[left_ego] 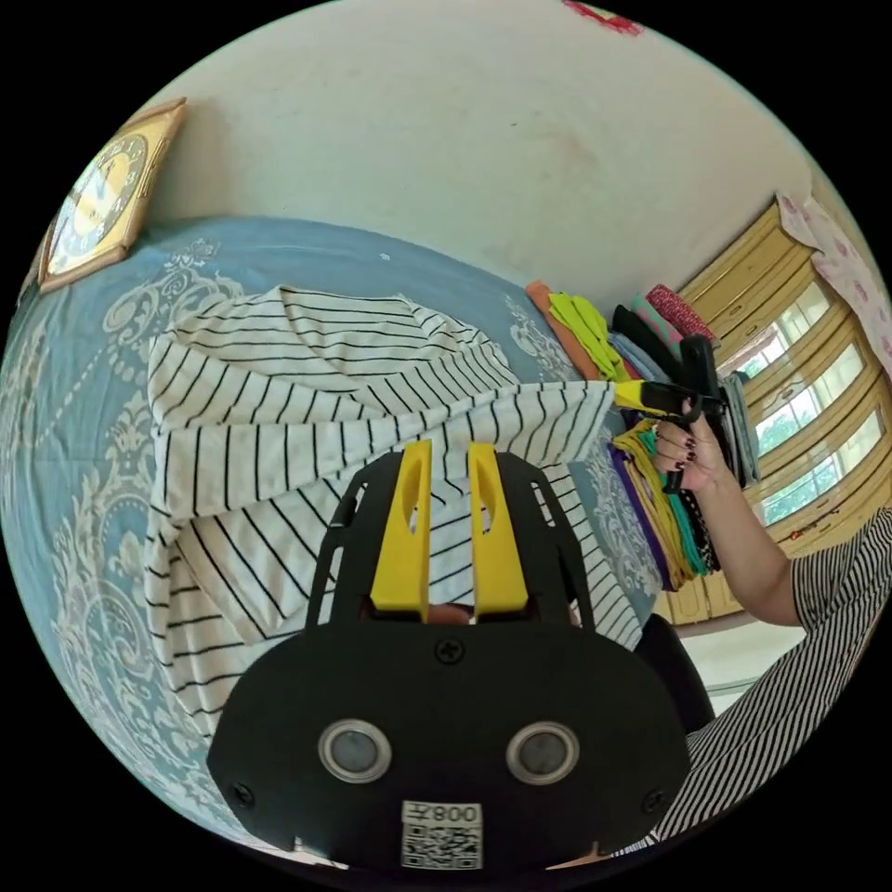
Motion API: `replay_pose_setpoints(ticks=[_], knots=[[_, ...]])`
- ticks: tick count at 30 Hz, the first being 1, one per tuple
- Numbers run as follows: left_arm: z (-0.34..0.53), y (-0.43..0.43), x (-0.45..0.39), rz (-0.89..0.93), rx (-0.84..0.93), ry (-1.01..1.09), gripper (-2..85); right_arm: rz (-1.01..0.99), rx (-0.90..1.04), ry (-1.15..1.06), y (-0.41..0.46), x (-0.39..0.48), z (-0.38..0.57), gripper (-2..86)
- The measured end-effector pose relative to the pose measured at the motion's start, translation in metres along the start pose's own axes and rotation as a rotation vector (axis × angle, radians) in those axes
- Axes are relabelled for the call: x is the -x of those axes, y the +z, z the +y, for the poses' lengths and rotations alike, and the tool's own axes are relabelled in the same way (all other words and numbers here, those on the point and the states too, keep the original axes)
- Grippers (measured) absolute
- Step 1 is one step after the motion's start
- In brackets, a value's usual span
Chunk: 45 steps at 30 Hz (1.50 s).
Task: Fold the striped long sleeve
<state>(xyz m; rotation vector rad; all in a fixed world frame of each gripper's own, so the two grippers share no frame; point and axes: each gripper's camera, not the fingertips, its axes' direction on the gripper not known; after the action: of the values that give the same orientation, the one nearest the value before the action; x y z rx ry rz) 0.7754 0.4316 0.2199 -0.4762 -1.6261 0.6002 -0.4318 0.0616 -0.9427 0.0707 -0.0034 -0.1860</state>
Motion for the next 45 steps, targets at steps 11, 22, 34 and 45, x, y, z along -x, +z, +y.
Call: replay_pose_setpoints(ticks=[11, 22, 34, 45], knots=[[-0.081, -0.009, -0.038, -0.113, 0.081, 0.168, 1.3, 0.038, 0.008, -0.049, 0.022, -0.035, 0.002, 0.2], [-0.108, -0.014, -0.059, -0.106, 0.086, 0.246, 5.0, 0.050, 0.013, -0.066, 0.047, -0.041, 0.003, 0.2], [-0.120, -0.015, -0.041, -0.044, 0.087, 0.246, 2.2, 0.036, -0.024, -0.042, 0.069, -0.037, -0.017, 0.3], [-0.078, -0.047, -0.030, -0.040, 0.028, 0.326, 0.9, 0.097, 0.100, -0.224, 0.091, 0.047, -0.056, 0.2]])
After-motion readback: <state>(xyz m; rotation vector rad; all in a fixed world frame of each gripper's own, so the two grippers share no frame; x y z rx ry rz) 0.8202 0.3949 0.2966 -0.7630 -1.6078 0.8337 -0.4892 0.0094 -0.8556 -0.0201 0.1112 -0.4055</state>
